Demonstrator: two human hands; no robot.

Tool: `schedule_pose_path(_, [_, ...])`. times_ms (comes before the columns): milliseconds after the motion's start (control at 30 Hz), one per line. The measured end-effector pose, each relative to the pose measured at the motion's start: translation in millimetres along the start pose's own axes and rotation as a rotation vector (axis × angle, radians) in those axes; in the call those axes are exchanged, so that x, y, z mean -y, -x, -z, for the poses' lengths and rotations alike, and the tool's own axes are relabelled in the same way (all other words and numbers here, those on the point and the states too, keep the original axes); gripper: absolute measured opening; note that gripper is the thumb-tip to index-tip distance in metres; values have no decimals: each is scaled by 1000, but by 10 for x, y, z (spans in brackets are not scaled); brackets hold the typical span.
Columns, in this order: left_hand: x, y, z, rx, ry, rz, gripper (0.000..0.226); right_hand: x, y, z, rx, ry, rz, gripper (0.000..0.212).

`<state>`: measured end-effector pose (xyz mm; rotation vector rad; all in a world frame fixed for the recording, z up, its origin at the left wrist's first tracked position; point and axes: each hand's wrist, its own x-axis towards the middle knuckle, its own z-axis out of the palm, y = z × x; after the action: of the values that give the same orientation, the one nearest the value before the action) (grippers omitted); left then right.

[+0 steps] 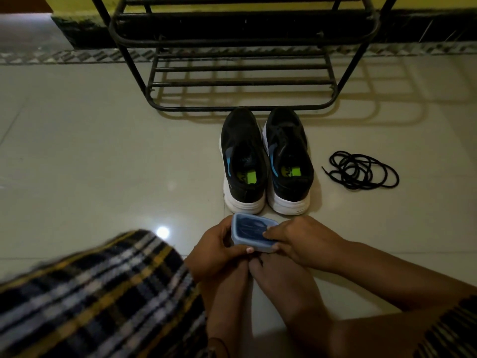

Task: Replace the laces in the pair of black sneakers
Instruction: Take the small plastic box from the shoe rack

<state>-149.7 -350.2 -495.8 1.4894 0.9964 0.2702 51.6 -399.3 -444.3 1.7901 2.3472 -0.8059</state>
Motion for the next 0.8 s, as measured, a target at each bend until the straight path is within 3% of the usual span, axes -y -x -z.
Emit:
schedule_pose_path(100, [0,3,9,-11,-4,-32,61,17,-57,42,-46,-7,-13,41])
schedule_pose_path(233, [-26,-2,-92,-74,-41,-57,59,211,-165,49,-54,55,3,56])
schedule_pose_path(433, [7,1,-168,-147,-189,-70,57,351,-209,45,-64,148,58,41])
schedule_pose_path(667, [10,-36,-190,-107,-164,-117,52,353,-160,30,-128,385,213,34])
schedule_pose_path(800, [-12,-17,-196,-126,-151,-103,49,279,-168,13,-215,377,216,27])
